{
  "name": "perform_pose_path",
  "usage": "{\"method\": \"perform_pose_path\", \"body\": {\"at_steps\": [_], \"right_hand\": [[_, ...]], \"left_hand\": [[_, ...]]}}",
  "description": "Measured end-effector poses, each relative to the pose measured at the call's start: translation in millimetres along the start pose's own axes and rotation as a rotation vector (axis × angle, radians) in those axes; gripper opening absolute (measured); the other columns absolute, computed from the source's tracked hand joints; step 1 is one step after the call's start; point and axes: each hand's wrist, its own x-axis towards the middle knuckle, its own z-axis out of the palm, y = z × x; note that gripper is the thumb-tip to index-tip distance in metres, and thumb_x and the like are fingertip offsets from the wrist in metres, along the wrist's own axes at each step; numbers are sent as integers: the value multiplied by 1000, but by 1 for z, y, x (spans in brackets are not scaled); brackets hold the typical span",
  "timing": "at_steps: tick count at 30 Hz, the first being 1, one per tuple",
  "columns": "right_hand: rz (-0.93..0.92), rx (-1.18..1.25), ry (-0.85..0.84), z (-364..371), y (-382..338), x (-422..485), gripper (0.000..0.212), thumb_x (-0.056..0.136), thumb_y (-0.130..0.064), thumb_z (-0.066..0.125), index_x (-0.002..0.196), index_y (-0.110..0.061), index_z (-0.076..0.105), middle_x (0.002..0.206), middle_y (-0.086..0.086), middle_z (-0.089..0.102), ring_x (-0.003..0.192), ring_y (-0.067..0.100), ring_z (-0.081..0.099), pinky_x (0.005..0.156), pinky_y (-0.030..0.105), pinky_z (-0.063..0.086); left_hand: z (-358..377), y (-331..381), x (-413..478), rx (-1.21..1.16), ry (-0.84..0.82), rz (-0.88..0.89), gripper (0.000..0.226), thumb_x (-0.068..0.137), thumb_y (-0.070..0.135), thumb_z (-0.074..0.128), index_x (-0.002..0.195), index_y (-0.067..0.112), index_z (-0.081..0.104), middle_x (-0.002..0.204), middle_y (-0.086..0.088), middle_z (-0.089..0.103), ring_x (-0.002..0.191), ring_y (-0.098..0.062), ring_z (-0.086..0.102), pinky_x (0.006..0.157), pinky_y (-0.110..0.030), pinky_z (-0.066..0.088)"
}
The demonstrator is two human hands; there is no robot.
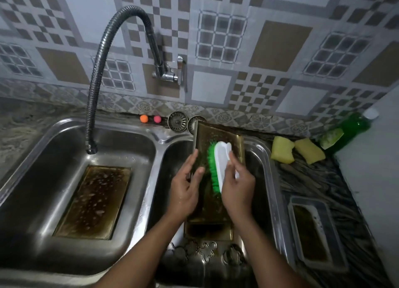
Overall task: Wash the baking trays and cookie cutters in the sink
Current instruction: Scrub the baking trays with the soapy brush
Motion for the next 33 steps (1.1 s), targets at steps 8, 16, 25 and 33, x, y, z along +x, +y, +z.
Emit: {"method": "perform_pose_path", "body": {"at_steps": [8,16,25,33], "right_hand": [[-222,-66,-209,-19,9,-33,31,96,-15,59,125,-24,67,112,-12,69,105,-5,62,84,11,49],[-133,-52,-278,-8,-5,-21,30,97,-18,58,125,-25,67,118,-19,64,109,-12,58,90,10,47],[-52,-196,-441,-40,23,-39,28,96,-26,59,120,-37,68,121,-15,68,108,-8,60,89,15,51],[26,-401,-357,-67,33,-21,29,96,-31,57,121,-38,67,119,-5,70,91,6,65,72,22,55]], "left_hand": [[-2,17,23,-3,117,27,42,105,25,40,145,15,45,108,37,63,105,17,56,89,-5,43],[5,9,15,-30,82,18,43,102,50,33,142,38,44,146,-4,54,137,-19,47,113,-44,40],[-11,6,30,66,196,97,43,102,24,51,144,24,45,146,6,50,138,-5,43,114,-28,37],[-6,8,24,26,212,121,47,99,19,56,144,24,44,146,6,50,137,-4,46,112,-23,38]]}}
